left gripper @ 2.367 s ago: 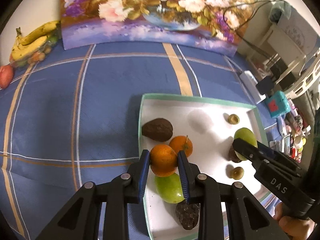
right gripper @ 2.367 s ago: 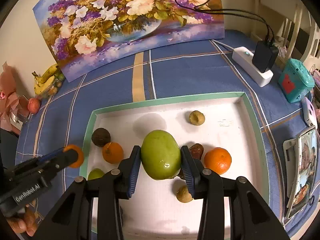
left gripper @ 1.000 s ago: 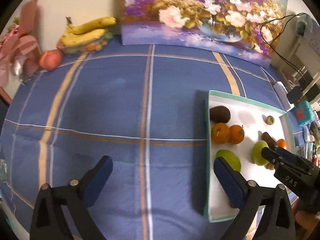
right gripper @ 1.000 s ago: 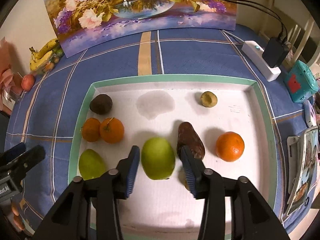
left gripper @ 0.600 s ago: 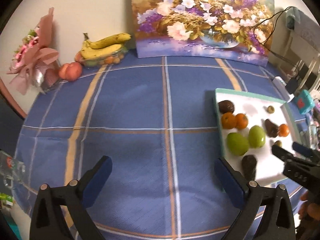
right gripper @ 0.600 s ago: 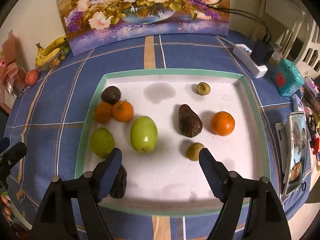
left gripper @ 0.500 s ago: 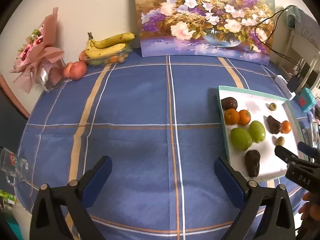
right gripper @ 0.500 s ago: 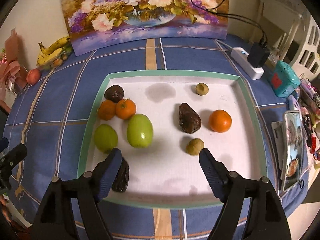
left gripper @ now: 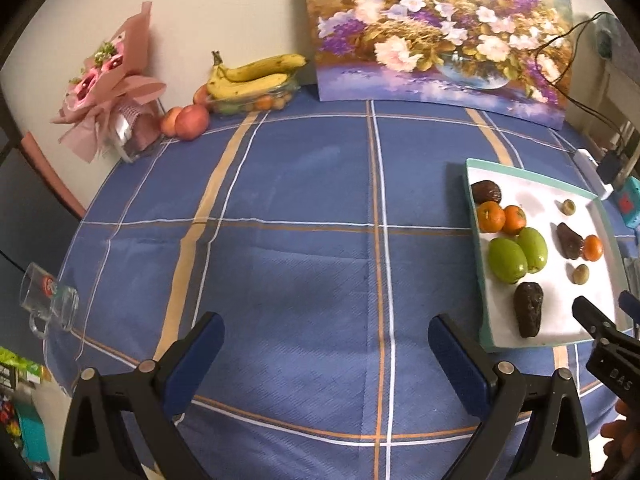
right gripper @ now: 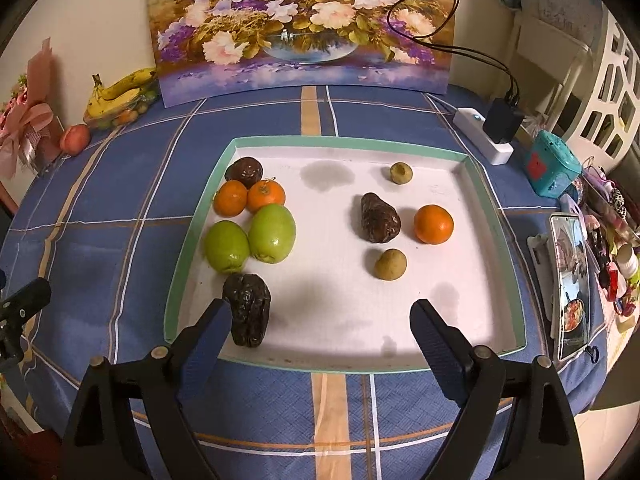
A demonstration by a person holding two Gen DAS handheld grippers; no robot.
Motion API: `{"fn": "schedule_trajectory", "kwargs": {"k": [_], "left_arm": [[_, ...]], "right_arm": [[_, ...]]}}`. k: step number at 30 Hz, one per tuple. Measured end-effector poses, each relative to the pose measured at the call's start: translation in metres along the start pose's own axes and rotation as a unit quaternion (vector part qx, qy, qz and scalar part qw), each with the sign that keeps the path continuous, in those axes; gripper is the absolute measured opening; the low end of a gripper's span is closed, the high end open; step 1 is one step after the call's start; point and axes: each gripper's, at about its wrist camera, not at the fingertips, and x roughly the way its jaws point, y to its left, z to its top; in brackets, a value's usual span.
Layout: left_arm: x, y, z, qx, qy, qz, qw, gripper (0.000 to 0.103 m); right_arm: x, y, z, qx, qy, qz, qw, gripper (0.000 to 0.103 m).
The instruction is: Organize fruits
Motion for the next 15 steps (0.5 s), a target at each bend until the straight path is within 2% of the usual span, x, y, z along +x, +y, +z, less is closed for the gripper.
{"fn": "schedule_trajectory", "kwargs": {"k": [5, 15], "left_arm": [[0.0016, -0.0034, -0.0006, 0.007, 0.006, 0.013, 0.9999, 0.103], [0.0031, -0.0051, -0.0009, 0.015, 0.012, 0.013, 0.9997, 0.103]], "right_arm": [[-0.0001, 0.0024, 0.0005, -0.003, 0.0, 0.003, 1.0, 0.091], [-0.002, 0.0066, 0.0002, -0.011, -0.003, 0.005, 1.0, 0.091]]}}
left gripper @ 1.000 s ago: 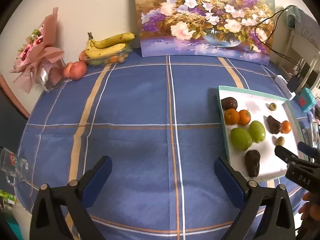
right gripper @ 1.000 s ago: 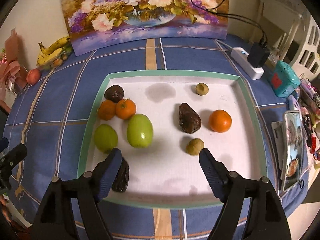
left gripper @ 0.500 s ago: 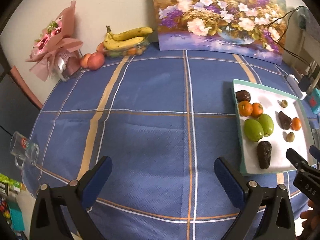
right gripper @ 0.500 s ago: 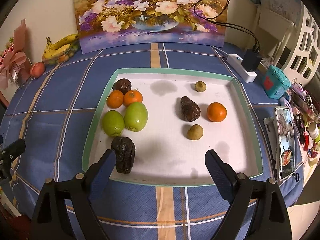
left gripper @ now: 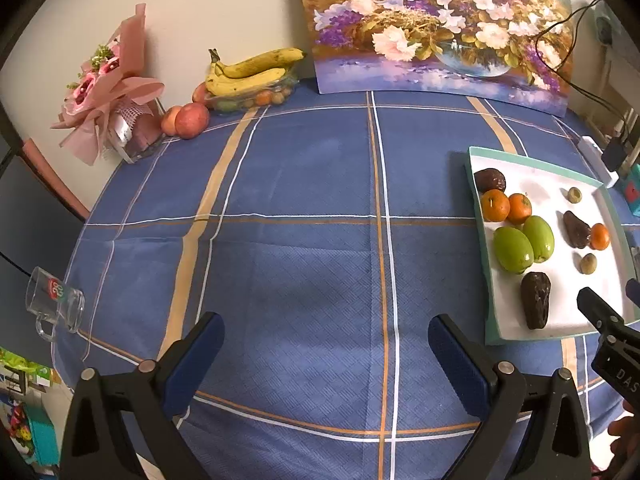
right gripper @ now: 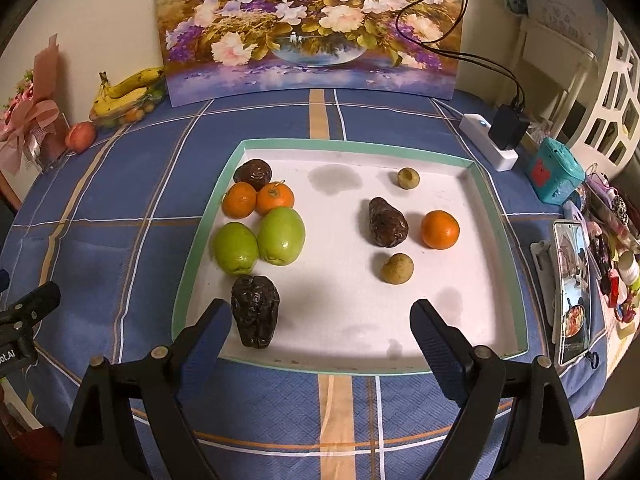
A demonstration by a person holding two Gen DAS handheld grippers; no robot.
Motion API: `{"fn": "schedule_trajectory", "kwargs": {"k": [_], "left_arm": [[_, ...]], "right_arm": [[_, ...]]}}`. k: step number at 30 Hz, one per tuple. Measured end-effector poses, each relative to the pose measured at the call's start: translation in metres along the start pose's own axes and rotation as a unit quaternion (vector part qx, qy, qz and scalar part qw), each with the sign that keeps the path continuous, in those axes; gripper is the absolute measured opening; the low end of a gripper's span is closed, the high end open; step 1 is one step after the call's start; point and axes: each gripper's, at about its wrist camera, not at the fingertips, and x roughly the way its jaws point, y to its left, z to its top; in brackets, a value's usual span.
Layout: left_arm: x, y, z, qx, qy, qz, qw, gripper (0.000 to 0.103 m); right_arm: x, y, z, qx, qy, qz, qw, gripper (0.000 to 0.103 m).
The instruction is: Organize fruits
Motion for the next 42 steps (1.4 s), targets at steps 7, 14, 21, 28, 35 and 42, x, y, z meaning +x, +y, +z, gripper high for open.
{"fn": "schedule_trajectory", "kwargs": {"k": [7, 14, 21, 28, 35, 42], "left_arm": [[0.0008, 0.0008, -0.0002, 0.001, 0.002, 0.0, 1.0, 0.103], [0.0009, 0.0008, -0.0008, 0.002, 0.002, 0.0, 1.0, 0.103], [0.0002, 0.0003, -0.001, 0.005, 0.001, 0.001, 1.0, 0.103], [0.0001, 0.0011, -0.0009, 0.005, 0.002, 0.001, 1.0, 0.103], [0.0003, 0.0014, -0.0005, 0.006, 0.003, 0.002, 1.0, 0.103], [0.0002, 0.0025, -0.0005, 0.006, 0.004, 0.003, 1.0, 0.103]], "right_arm": [[-0.0009, 0.0024, 0.0004, -0.002, -0.001, 0.001, 1.0, 0.091], [-0.0015, 0.0039, 0.0005, -0.003, -0.001, 0.001, 1.0, 0.091], [-0.0016, 0.0042, 0.0005, -0.003, -0.001, 0.001, 1.0, 0.091], [-0.0017, 0.0053, 0.0002, -0.002, 0.0, 0.0, 1.0, 0.091], [-0.0014, 0.0055, 0.0001, -0.002, -0.001, 0.0, 1.0, 0.091], [-0.0015, 0.0057, 0.0001, -0.001, -0.001, 0.0, 1.0, 0.091]]}}
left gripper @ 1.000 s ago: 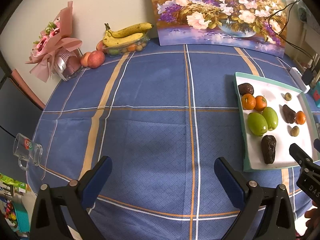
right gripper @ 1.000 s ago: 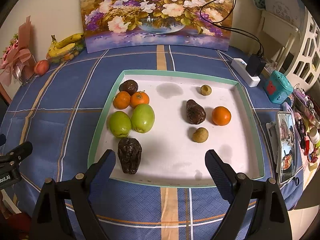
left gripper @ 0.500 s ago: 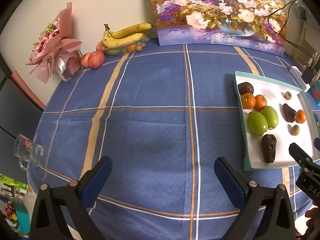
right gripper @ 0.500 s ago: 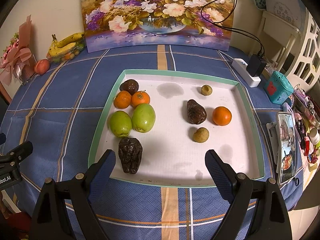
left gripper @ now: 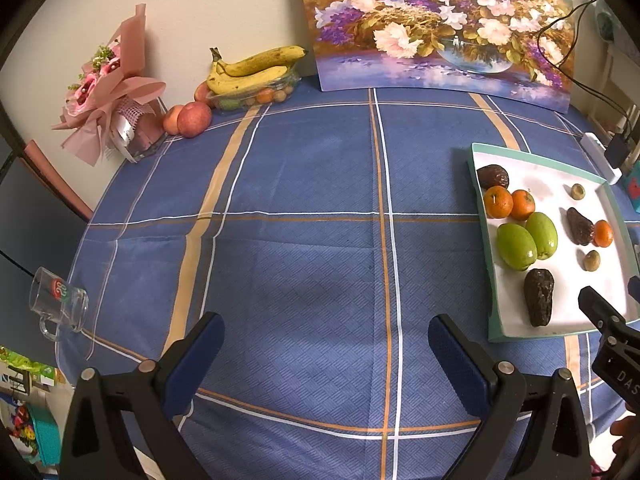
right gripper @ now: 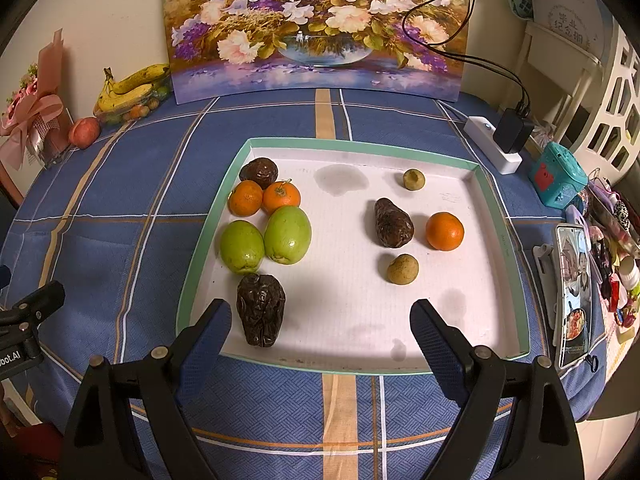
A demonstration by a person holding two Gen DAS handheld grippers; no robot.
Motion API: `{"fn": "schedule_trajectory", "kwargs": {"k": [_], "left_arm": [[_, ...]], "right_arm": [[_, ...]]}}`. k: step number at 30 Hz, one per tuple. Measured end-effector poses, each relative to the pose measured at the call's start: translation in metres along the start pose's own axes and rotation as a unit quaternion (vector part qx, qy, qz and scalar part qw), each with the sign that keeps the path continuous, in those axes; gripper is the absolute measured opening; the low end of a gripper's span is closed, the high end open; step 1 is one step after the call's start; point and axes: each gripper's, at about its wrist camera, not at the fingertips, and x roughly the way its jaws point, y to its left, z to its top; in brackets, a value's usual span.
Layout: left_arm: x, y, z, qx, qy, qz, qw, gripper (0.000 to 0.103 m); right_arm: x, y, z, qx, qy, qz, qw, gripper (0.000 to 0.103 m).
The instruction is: Organize fruits
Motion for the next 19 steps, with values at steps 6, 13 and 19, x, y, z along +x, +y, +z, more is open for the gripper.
{"fn": "schedule_trajectory", "kwargs": {"k": [6, 13, 19], "left_arm": [[0.0004, 0.0023, -0.0003, -0.001, 0.003, 0.001, 1.0, 0.103], [0.0023, 0.0004, -0.0009, -0.005, 0.009, 0.004, 0.9999, 0.103], [0.0025, 0.001, -0.0013, -0.007, 0.009, 0.01, 0.9999, 0.103]], "right_arm": [[0.0, -0.0003, 0.0001, -0.001, 0.0, 0.0, 1.0, 0.091], [0.0004, -0.0003, 0.0, -0.001, 0.001, 0.0, 1.0, 0.091], [0.0005, -0.0003, 0.0, -0.001, 0.001, 0.0, 1.0, 0.091]]}}
